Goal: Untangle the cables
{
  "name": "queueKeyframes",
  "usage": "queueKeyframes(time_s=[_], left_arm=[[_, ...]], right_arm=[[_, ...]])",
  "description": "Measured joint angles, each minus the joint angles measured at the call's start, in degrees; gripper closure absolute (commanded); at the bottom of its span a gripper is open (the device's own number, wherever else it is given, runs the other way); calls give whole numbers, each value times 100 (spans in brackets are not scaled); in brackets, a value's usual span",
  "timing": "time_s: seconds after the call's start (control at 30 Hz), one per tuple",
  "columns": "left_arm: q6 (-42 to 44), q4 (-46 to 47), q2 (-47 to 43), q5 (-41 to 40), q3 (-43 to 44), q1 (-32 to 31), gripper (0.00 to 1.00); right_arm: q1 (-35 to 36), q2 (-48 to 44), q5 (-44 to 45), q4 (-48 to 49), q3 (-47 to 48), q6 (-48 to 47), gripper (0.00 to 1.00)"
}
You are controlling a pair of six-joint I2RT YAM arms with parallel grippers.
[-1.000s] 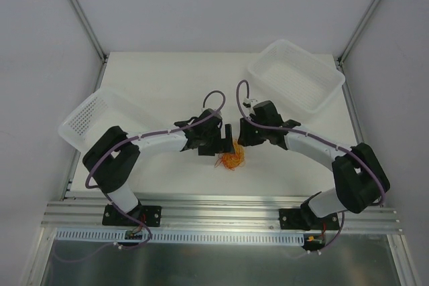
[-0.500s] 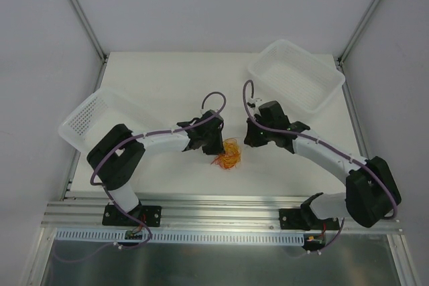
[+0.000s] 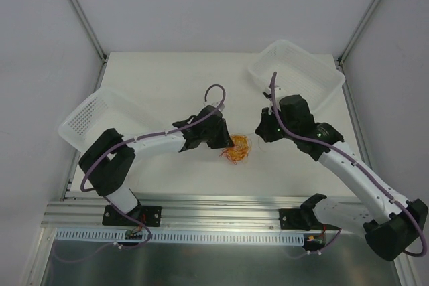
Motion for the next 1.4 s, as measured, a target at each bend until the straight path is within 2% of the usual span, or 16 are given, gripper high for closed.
queueKeyframes(time_s=[0.23, 0.43, 0.53, 0.57, 0.73, 0.87, 0.93, 0.97, 1.0, 1.1, 1.23, 1.4], left_arm=[[424, 85, -479, 227, 9, 0, 100], [1473, -216, -1110, 739, -39, 15, 100], [1904, -450, -1346, 896, -116, 42, 99], [1991, -520, -1353, 898, -129, 52, 99], [2208, -739, -905, 914, -120, 85, 91], [2140, -863, -205, 844, 116, 90, 50], [2020, -887, -55, 811, 216, 90, 41], [1985, -892, -50, 763, 254, 90, 27], [1978, -887, -72, 699, 286, 90, 23], [1945, -872, -273, 535, 280, 92, 19], [2234, -857, -905, 417, -26, 92, 21], [3215, -876, -1731, 560, -579, 87, 25]], right_arm=[[-157, -249, 483, -540, 782, -136, 99], [-358, -116, 649, -688, 807, -26, 99], [-400, 201, 667, -625, 734, 240, 66], [-420, 341, 662, -619, 691, 308, 58], [-442, 837, 459, -610, 590, 485, 45], [-380, 761, 271, -575, 581, 487, 41], [-315, 678, 212, -514, 533, 490, 40], [-264, 619, 188, -483, 494, 490, 40], [-208, 553, 166, -452, 444, 492, 40], [-59, 374, 109, -369, 278, 514, 40], [57, 221, 35, -302, 125, 540, 40], [142, 125, -46, -208, -46, 538, 40]])
